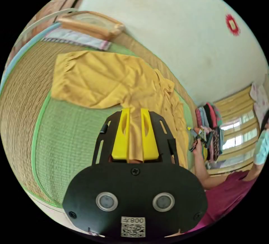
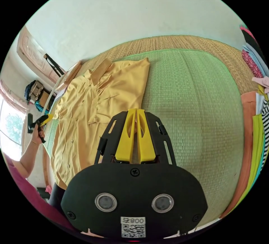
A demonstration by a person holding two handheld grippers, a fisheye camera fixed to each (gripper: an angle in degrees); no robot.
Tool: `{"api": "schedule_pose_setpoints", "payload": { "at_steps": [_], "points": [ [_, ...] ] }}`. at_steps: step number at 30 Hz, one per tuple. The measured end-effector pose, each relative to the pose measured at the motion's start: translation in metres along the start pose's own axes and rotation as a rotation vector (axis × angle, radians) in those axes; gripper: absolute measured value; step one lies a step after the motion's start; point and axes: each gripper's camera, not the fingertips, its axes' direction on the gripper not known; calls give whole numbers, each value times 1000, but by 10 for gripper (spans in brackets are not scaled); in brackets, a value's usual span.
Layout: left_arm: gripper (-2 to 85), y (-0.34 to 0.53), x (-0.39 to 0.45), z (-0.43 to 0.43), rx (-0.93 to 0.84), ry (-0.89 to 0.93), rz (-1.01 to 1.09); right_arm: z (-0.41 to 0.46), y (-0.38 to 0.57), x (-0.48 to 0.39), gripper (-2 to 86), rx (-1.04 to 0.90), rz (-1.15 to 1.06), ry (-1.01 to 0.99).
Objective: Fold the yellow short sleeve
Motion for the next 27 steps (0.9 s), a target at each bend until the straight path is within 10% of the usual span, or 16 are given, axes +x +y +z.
{"api": "schedule_pose_setpoints", "payload": {
  "at_steps": [16, 27],
  "points": [
    [38, 36, -201, -52, 262, 45, -382, 35, -46, -121, 2, -62, -210, -137],
    [8, -29, -123, -29, 217, 192, 39, 64, -98, -170, 11, -86, -305, -268]
  ]
}}
